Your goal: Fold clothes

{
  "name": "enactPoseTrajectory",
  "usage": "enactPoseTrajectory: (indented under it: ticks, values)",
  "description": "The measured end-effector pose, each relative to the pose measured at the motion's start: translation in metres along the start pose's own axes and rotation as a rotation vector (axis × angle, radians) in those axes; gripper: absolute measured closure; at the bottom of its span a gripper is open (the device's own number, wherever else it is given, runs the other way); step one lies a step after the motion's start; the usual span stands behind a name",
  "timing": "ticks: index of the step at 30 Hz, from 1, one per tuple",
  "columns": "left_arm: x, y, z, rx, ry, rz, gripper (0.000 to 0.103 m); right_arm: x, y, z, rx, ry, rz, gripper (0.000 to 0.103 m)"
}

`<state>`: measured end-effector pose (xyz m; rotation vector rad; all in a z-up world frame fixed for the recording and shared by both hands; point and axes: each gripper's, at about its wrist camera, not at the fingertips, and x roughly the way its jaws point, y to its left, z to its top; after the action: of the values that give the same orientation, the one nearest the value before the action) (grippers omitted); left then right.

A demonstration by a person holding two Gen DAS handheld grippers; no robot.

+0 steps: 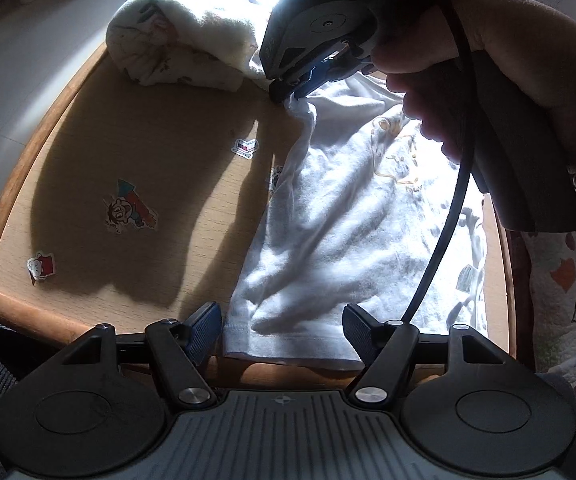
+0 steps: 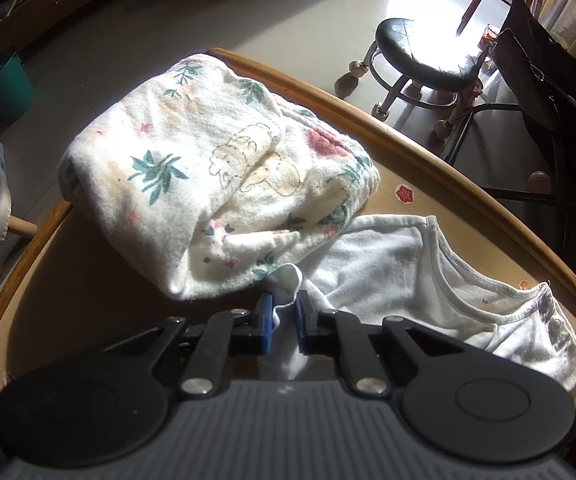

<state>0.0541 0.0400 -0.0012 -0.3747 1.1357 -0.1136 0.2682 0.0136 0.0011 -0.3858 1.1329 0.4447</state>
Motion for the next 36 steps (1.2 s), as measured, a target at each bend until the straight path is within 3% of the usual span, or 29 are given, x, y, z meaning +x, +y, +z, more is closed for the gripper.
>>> enactPoseTrajectory:
  ticks: [10,15,17,18,19,23,36]
  values:
    - [0.001,-0.008,0.002,0.027,0.013,0.024,0.034,0.0,-0.005,-0.003,0.031,-0.019,0.004,0.097]
    - [0.004,-0.02,0.002,0.098,0.023,0.061,0.038,-0.004,-0.007,-0.012,0.055,-0.031,0.021,0.097]
    - [0.004,-0.023,0.001,0.118,0.017,0.075,0.054,-0.005,-0.009,-0.013,0.067,-0.036,0.03,0.097]
    - [0.004,-0.023,0.001,0.116,0.015,0.08,0.079,-0.005,-0.01,-0.013,0.073,-0.039,0.035,0.097]
    - [0.005,-0.021,0.002,0.096,0.014,0.071,0.092,-0.005,-0.011,-0.013,0.076,-0.042,0.038,0.097]
    - [0.009,-0.012,0.003,0.051,0.014,-0.029,0.095,-0.006,-0.014,-0.015,0.088,-0.054,0.052,0.097]
    - [0.005,-0.007,-0.001,0.049,-0.05,-0.039,0.098,-0.024,-0.023,-0.017,0.118,-0.12,0.07,0.098]
